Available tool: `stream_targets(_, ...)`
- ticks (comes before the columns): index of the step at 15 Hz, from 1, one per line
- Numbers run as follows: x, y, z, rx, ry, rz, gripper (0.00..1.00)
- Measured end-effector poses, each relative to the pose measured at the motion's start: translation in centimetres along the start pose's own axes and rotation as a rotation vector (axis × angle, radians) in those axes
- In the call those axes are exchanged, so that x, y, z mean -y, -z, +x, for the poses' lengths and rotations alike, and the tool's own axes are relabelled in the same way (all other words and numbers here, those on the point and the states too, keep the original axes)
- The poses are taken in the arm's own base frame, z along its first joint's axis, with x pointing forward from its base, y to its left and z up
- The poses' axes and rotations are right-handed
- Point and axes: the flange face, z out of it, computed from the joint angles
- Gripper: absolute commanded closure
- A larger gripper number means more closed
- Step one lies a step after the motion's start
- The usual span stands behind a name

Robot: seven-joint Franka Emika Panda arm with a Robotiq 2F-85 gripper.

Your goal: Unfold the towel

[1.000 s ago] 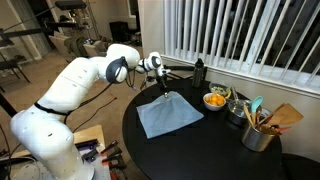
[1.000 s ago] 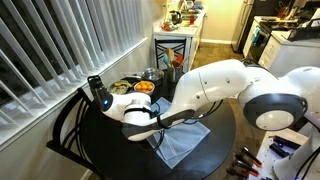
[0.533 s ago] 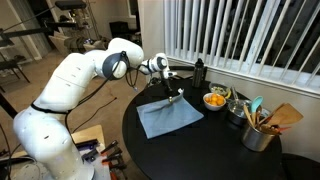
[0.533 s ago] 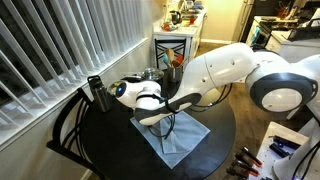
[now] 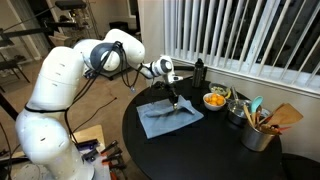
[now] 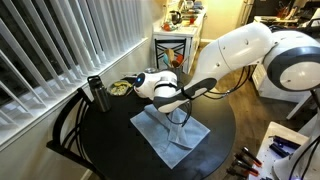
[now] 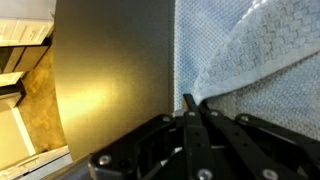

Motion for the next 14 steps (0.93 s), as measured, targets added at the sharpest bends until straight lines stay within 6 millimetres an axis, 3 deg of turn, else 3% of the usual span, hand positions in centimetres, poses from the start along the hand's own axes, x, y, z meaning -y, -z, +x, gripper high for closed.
stream_targets(3, -1.7, -0.9, -0.6, 0.004, 0.008, -0.013, 0.97)
stream_targets(11, -1.8, -0.8, -0.9, 0.004, 0.01, -0.011, 0.97)
stream_targets(14, -4.6, -2.2, 0.2, 0.008, -0.026, -0.029, 0.97)
